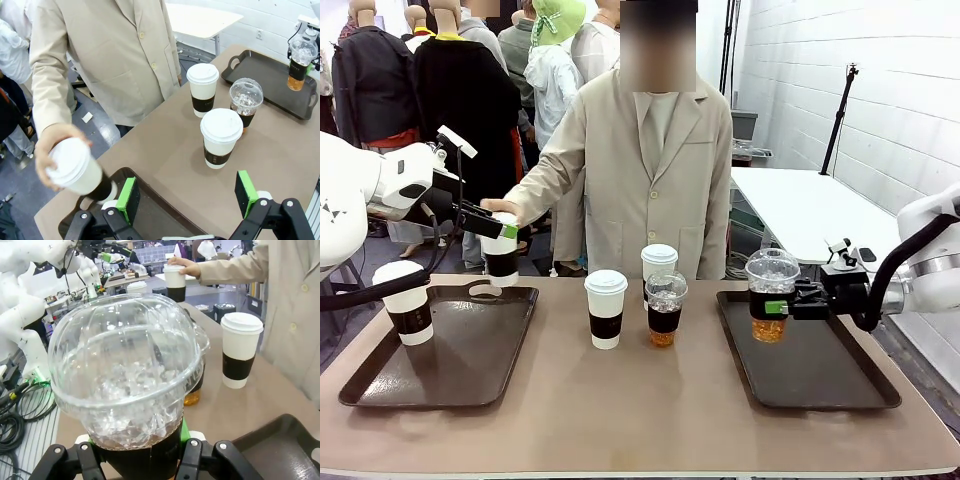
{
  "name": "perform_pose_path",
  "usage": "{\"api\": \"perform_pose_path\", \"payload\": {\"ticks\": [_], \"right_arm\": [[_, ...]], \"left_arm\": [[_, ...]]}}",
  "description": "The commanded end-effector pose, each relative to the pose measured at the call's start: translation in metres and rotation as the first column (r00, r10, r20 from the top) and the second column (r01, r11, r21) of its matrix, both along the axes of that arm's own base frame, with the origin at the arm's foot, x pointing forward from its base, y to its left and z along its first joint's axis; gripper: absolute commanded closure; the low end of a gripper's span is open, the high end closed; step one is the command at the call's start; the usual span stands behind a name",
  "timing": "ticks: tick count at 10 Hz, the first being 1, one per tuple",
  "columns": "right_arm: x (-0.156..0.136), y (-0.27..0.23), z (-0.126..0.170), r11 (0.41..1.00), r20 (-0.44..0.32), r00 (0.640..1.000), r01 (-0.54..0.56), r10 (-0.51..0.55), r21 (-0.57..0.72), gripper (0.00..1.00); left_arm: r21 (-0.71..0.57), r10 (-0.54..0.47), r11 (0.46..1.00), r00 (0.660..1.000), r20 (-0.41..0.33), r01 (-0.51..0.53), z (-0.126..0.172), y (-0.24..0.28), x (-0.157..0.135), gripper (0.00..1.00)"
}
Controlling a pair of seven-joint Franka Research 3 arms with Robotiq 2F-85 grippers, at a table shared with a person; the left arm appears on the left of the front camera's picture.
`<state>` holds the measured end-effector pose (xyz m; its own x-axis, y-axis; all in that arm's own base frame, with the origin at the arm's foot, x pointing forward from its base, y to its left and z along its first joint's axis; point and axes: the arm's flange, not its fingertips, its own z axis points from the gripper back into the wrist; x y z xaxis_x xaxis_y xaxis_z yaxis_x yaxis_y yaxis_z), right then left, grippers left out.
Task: Distribute the coffee onto the tray.
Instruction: Pick up one iced Americano and place it on the right Handle tray.
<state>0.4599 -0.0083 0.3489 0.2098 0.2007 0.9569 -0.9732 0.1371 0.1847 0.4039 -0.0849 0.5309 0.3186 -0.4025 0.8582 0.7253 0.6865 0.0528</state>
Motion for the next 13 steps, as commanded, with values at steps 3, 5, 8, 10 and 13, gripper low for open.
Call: {"api": "perform_pose_path", "payload": {"ticks": [3, 5, 8, 10, 13], "right_arm": [[0.063, -0.021, -0.016, 1.000, 0.007, 1.000, -0.013, 0.013, 0.008, 0.41], [0.085, -0.030, -0.023, 1.000, 0.056, 0.998, -0.005, 0.003, 0.028, 0.41], [0.108, -0.041, -0.040, 0.998, 0.104, 0.994, 0.030, -0.037, 0.060, 0.41], [0.118, -0.045, -0.049, 0.994, 0.118, 0.990, 0.064, -0.074, 0.091, 0.41], [0.121, -0.045, -0.054, 0.991, 0.043, 0.993, 0.111, -0.114, 0.080, 0.41]], "left_arm": [[0.001, 0.002, 1.000, 1.000, -0.014, -0.002, 0.000, 0.000, -0.001, 0.00], [0.001, 0.002, 1.000, 1.000, -0.014, -0.002, 0.000, 0.000, -0.001, 0.00], [0.001, 0.002, 1.000, 1.000, -0.014, -0.002, 0.000, 0.000, -0.001, 0.00], [0.001, 0.002, 1.000, 1.000, -0.014, -0.002, 0.000, 0.000, -0.001, 0.00], [0.001, 0.002, 1.000, 1.000, -0.014, -0.002, 0.000, 0.000, -0.001, 0.00]]}}
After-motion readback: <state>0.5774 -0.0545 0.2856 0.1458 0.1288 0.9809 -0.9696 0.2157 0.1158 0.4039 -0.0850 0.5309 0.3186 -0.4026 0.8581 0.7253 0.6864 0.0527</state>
